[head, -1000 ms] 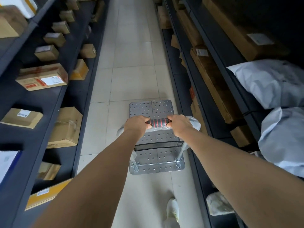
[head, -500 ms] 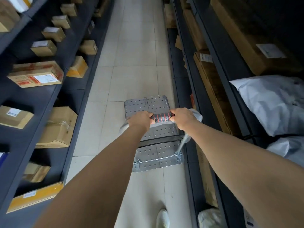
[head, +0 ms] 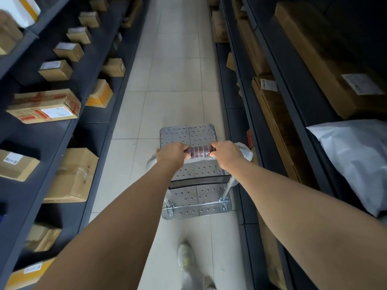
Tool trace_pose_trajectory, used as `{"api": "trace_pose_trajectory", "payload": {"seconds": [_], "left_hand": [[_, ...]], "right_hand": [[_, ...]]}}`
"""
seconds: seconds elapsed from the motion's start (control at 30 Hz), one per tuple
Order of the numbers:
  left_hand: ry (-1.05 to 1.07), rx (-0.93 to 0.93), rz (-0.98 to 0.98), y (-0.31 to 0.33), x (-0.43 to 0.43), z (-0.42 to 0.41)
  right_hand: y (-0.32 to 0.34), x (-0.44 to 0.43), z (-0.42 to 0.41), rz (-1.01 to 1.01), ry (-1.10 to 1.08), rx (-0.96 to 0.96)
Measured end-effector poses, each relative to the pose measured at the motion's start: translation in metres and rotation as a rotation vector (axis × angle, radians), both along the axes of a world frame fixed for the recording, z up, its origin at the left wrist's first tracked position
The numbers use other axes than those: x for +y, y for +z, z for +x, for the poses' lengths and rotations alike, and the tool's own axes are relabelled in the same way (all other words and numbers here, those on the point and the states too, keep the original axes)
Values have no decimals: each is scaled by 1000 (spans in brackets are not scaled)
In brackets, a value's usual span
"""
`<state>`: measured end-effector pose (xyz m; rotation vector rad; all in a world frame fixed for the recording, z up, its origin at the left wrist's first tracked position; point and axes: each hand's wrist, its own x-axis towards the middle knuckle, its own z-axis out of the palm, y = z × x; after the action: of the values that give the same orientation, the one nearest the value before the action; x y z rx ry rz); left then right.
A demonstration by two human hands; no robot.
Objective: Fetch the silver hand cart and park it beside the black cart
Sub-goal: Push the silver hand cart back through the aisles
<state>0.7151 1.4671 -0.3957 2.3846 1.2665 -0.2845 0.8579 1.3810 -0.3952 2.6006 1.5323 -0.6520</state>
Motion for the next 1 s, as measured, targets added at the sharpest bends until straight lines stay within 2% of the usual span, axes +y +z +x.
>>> {"api": "trace_pose_trajectory", "payload": {"seconds": [0.6,1.0], "left_hand": [[-3,-4,-21,8,135,21],[-81,56,40,5,188,48]], "right_hand": [[2,129,10,31,-108,93],[4,174,37,21,-42,52]]}}
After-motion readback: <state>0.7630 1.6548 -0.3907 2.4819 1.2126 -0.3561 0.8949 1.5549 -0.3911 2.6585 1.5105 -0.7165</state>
